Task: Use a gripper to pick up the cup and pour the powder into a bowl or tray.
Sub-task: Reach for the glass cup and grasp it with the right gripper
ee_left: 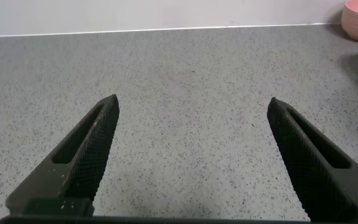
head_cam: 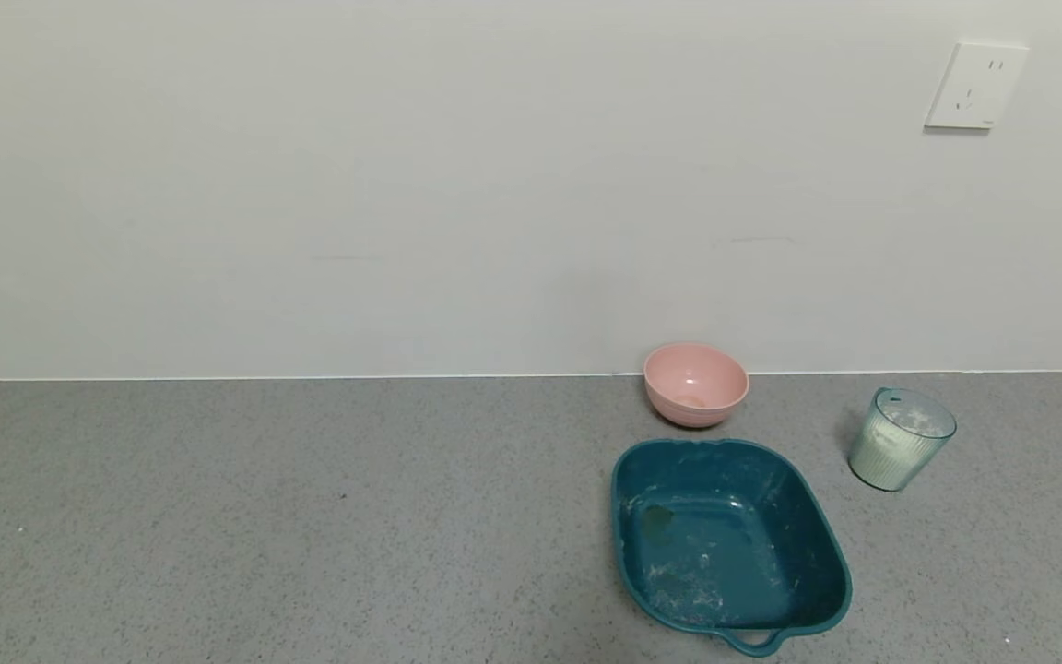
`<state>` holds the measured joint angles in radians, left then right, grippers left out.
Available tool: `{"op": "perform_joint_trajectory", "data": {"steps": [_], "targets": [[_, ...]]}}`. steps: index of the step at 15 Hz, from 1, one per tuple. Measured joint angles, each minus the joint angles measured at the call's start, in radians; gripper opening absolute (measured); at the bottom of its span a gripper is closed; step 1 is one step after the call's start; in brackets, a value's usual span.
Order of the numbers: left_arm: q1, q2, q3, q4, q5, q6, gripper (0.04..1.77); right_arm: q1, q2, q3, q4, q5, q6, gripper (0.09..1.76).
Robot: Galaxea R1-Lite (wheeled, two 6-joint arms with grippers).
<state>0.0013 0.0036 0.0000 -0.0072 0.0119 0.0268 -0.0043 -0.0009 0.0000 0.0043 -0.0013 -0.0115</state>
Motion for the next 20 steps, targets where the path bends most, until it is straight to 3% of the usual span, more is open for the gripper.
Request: {"op": "perform_joint_trajectory", "data": {"steps": [9,14,20], "targets": [[0.000,0.000,0.000,0.000,0.000,0.000,1.72,-0.001,0.000,-0.035,0.000,-0.001,-0.031,1.71],[0.000,0.000,0.000,0.000,0.000,0.000,1.72,0.003,0.080,-0.217,0.002,0.001,-0.042,1.71],[0.000,0.000,0.000,0.000,0.000,0.000,1.72,-0.002,0.517,-0.575,-0.005,-0.001,-0.038,1.71]]}}
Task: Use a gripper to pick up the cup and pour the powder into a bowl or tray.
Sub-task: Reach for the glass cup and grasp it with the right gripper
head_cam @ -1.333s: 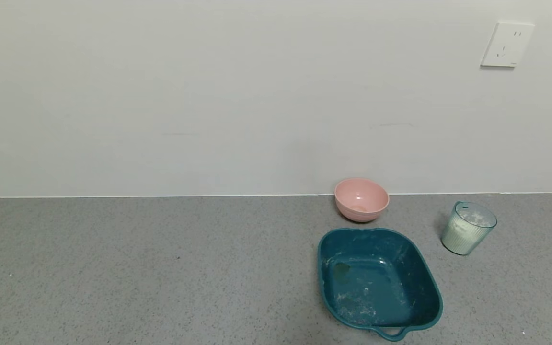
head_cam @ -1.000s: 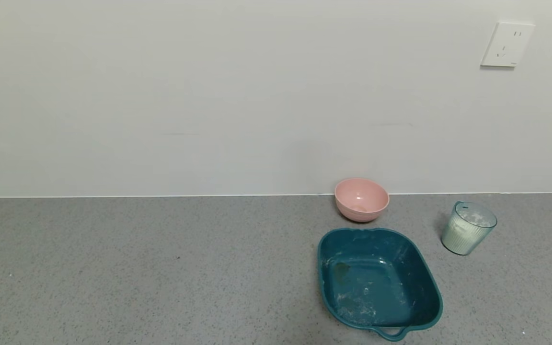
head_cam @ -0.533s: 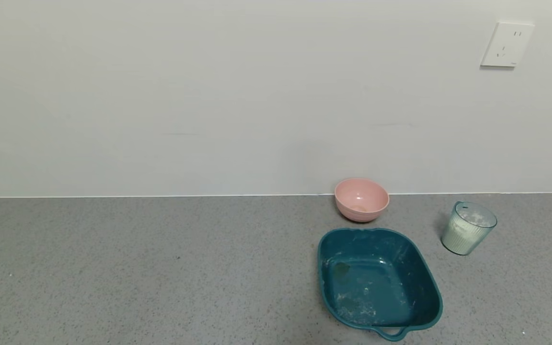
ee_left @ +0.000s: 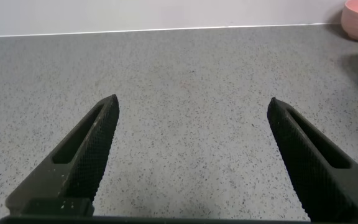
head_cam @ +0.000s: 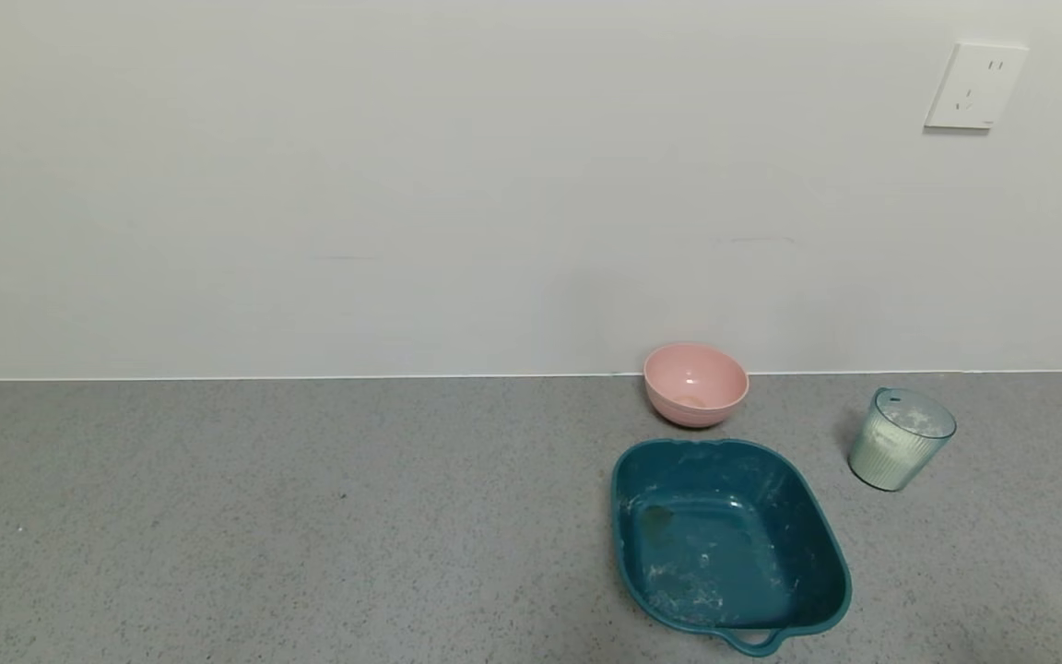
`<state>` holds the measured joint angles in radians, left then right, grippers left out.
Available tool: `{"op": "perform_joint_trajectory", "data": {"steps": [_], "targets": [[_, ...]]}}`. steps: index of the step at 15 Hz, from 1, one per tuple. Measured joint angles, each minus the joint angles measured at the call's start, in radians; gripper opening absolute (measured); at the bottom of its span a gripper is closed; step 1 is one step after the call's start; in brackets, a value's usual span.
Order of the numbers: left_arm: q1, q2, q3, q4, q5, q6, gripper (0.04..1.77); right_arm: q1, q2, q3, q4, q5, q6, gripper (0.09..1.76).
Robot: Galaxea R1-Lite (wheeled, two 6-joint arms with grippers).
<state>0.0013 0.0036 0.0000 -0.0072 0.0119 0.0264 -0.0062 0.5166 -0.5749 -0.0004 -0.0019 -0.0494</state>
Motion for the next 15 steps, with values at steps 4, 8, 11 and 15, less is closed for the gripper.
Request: {"op": "perform_joint_trajectory", "data": {"steps": [4,8,11,15], "targets": [[0.000,0.000,0.000,0.000,0.000,0.000,1.72,-0.050,0.285,-0.082,-0.018,-0.001,0.010,1.71],[0.000,0.000,0.000,0.000,0.000,0.000,1.72,-0.113,0.517,0.018,-0.220,0.003,0.052,1.71],[0.000,0.000,0.000,0.000,0.000,0.000,1.72,-0.134,0.662,0.121,-0.385,0.008,0.058,1.71],[0.000,0.000,0.000,0.000,0.000,0.000,1.72,-0.138,0.808,0.196,-0.469,0.012,0.058,1.71]]}}
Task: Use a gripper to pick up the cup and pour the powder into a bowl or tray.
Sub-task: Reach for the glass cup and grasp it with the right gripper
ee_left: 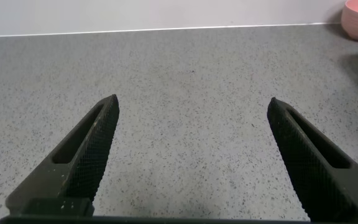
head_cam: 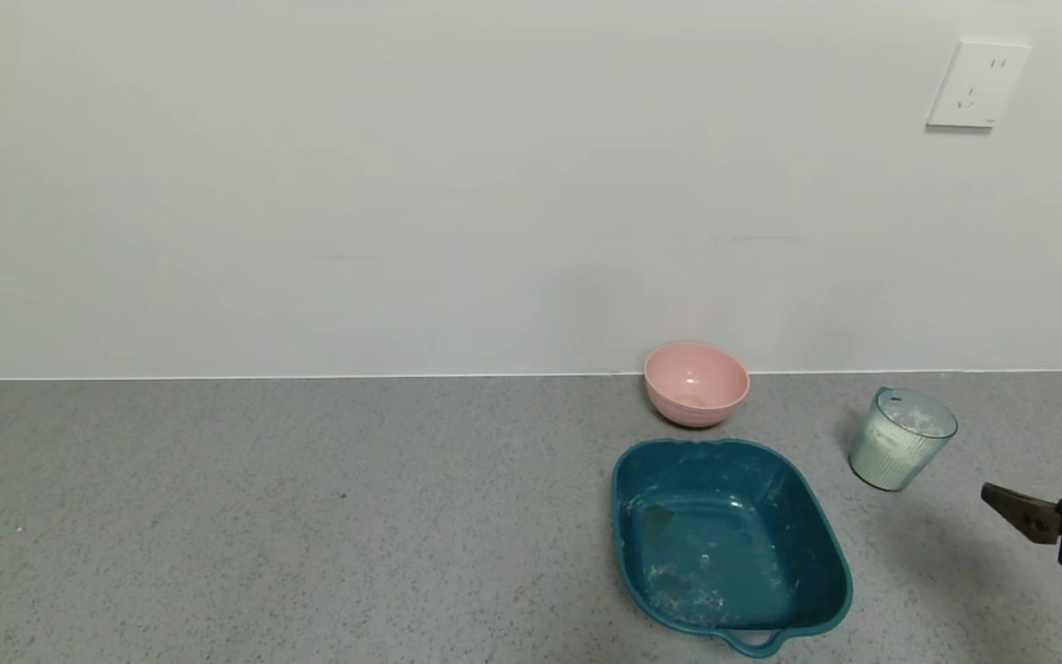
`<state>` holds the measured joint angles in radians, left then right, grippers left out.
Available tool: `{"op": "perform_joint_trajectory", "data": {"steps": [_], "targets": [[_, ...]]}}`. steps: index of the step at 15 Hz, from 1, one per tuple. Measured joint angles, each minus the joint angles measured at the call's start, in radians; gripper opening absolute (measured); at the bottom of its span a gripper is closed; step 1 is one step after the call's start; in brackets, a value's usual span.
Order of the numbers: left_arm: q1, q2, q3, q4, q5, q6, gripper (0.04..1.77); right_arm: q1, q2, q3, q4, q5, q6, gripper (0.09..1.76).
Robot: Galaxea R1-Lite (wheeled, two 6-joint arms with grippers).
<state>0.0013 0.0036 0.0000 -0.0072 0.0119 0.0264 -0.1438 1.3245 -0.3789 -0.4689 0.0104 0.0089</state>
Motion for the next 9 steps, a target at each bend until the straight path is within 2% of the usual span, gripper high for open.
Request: {"op": "perform_joint_trajectory", "data": {"steps": [2,9], "targets": [[0.000,0.000,0.000,0.000,0.000,0.000,1.72,0.000,0.074,0.027,-0.092,-0.001,0.001,1.71],[0.000,0.000,0.000,0.000,0.000,0.000,1.72,-0.002,0.414,0.107,-0.584,0.006,0.011,1.71]]}}
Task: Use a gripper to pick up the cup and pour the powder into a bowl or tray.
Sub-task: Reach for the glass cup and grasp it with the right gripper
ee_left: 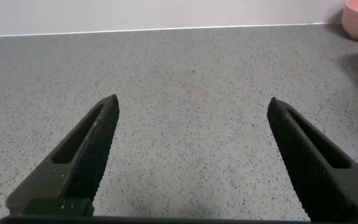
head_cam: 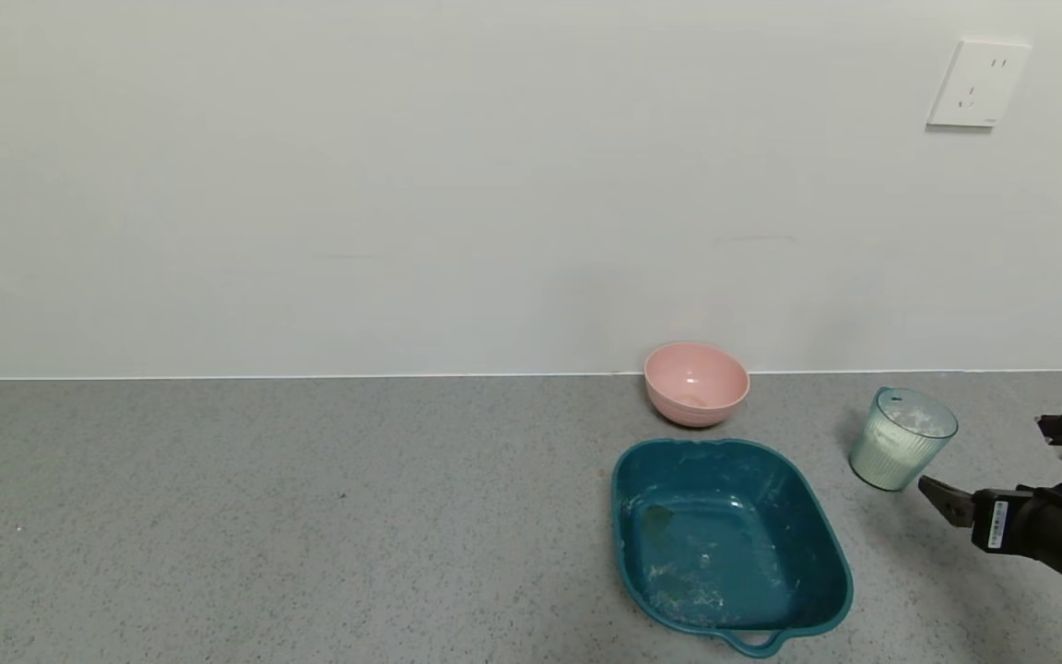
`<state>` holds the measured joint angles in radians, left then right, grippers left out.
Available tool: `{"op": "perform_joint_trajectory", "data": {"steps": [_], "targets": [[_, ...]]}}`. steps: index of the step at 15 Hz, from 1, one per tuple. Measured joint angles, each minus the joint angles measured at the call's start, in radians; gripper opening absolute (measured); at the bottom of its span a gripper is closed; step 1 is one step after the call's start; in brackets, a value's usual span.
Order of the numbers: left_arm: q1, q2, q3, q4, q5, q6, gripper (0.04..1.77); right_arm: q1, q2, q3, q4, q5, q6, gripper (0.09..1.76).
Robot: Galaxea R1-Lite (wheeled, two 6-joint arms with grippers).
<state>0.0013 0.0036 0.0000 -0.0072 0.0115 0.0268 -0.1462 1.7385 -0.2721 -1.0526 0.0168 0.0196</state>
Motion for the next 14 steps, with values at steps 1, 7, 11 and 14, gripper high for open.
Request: {"op": "perform_joint_trajectory", "data": {"steps": [1,7,11,14], "targets": [[0.000,0.000,0.000,0.000,0.000,0.000,1.72,0.000,0.045,0.007,-0.064,0.001,0.002,1.71],[0.000,0.000,0.000,0.000,0.000,0.000,1.72,0.008,0.305,0.024,-0.431,0.008,0.029,1.71],[0.000,0.000,0.000,0.000,0.000,0.000,1.72,0.011,0.421,0.009,-0.510,0.003,0.031,1.71],[0.000,0.000,0.000,0.000,0.000,0.000,1.72,0.012,0.452,-0.034,-0.509,0.002,0.031,1.71]]}}
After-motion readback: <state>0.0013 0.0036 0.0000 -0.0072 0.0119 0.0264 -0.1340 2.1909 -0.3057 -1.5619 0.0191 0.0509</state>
